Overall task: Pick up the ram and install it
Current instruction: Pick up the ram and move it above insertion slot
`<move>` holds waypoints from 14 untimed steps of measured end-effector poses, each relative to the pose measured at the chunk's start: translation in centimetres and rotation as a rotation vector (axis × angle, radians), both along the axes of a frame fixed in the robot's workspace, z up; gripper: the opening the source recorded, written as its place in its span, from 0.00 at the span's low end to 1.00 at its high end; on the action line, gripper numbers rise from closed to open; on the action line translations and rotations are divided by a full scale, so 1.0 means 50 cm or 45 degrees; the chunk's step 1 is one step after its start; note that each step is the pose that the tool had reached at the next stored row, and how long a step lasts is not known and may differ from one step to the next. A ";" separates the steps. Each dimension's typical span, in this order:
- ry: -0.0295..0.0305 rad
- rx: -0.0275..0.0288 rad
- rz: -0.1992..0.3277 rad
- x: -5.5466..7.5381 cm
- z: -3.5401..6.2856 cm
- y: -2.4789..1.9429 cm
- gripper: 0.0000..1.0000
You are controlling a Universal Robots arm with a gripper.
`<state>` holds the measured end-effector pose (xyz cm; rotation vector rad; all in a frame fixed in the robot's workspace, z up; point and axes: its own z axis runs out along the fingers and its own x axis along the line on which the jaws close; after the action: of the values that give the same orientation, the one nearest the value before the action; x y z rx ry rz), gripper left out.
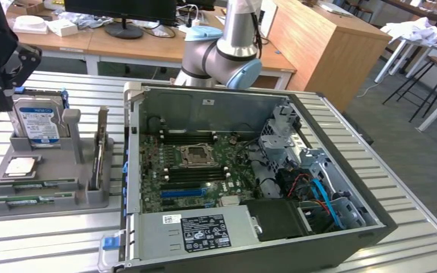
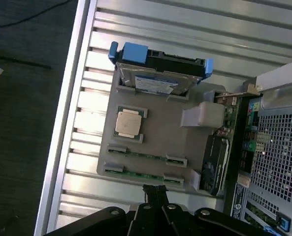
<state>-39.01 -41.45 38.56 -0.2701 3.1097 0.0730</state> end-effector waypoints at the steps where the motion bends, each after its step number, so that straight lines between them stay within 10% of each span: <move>1: -0.0001 0.0000 0.023 0.000 0.000 0.0000 0.10; 14: 0.0000 -0.0011 0.325 0.000 -0.001 0.0000 0.10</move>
<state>-39.01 -41.45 38.50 -0.6647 3.0561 0.0750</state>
